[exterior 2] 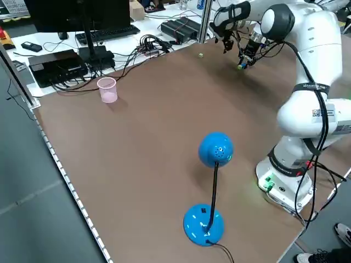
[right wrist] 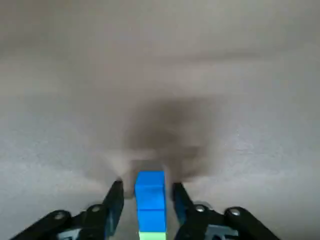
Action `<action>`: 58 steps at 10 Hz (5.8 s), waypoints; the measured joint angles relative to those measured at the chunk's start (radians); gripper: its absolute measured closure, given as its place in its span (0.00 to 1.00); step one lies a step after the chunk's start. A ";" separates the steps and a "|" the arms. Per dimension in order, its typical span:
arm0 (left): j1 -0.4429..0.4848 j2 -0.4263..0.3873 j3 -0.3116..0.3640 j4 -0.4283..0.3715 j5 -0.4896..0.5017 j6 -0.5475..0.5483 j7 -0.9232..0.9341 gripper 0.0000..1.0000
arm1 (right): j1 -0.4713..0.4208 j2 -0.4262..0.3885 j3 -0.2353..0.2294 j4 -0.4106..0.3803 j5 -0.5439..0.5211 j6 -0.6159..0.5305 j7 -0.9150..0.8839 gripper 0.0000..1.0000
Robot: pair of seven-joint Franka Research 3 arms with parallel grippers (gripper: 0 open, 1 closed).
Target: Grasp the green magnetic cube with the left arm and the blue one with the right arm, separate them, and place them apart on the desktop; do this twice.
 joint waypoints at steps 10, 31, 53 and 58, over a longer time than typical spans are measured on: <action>-0.090 0.050 -0.030 -0.058 -0.132 -0.078 -0.129 0.24 | -0.003 0.000 0.000 0.011 -0.007 -0.024 0.000 0.76; -0.126 0.115 -0.032 -0.057 -0.132 0.164 -0.034 0.74 | -0.003 0.000 0.002 0.015 -0.020 -0.039 0.000 0.76; -0.057 -0.584 -0.174 -0.742 -0.096 -0.798 0.212 0.77 | -0.034 0.000 0.058 0.020 -0.025 -0.095 0.000 0.24; -0.071 -0.617 -0.488 -0.989 -0.198 -0.669 0.044 0.74 | -0.058 0.000 0.060 0.021 -0.025 -0.109 -0.003 0.23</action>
